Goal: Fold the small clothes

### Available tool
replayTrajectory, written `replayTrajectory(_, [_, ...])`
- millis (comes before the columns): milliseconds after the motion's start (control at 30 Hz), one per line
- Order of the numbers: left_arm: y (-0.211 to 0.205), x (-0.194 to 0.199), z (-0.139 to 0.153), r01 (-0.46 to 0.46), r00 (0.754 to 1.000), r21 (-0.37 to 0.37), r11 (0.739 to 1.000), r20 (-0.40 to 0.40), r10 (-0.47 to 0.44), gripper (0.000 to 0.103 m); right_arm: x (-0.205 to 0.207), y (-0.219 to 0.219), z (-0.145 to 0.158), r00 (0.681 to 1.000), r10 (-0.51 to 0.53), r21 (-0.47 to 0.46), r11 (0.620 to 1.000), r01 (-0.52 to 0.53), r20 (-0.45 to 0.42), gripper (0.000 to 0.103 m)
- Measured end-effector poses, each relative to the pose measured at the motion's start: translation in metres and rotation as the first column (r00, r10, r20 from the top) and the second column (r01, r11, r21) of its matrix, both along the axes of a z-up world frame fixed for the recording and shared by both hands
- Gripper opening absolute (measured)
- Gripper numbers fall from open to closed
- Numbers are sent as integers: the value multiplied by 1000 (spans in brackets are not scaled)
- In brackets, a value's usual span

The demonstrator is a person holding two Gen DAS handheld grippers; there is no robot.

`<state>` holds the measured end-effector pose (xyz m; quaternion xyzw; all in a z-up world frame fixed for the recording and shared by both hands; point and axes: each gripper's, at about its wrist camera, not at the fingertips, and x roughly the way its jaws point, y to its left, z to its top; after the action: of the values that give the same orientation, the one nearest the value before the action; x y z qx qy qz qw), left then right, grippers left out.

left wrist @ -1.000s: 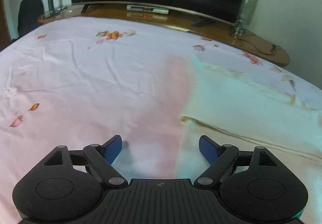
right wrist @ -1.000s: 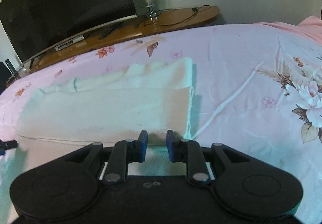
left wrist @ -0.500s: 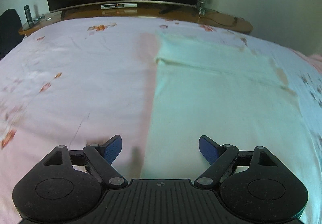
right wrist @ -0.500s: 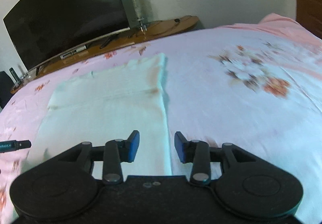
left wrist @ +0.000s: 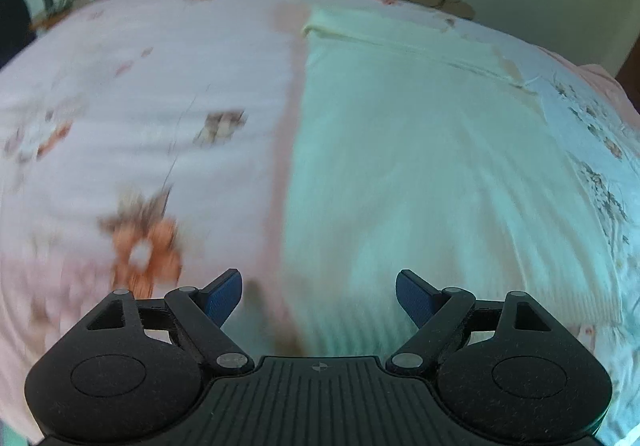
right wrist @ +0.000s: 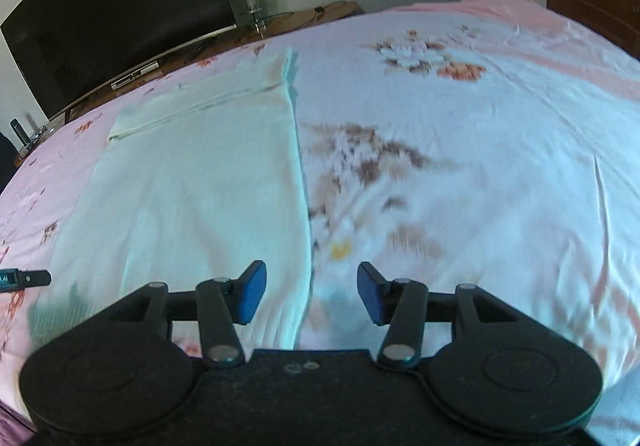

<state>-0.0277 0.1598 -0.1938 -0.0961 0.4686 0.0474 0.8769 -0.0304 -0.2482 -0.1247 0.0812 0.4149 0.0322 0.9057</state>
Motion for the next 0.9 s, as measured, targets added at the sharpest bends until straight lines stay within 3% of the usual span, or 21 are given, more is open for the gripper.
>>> replayTrajectory(400, [13, -27, -20, -40, 999, -153, 987, 3, 41, 84, -17, 7, -18, 999, -11, 48, 999, 14, -51, 50])
replayTrajectory(667, [25, -24, -22, -65, 998, -227, 972, 11, 69, 82, -1, 0, -35, 993, -45, 163, 985, 63, -111, 44])
replayTrajectory(733, [27, -24, -23, -72, 997, -222, 972, 13, 77, 63, 4, 1, -39, 991, -46, 181, 981, 68, -124, 40])
replayTrajectory(867, [37, -24, -24, -115, 993, -257, 959, 9, 121, 46, 14, 7, -44, 990, -36, 186, 981, 62, -136, 34])
replayTrajectory(900, [38, -24, -24, -117, 992, -275, 954, 5, 123, 37, 15, 8, -45, 990, -31, 181, 982, 56, -137, 33])
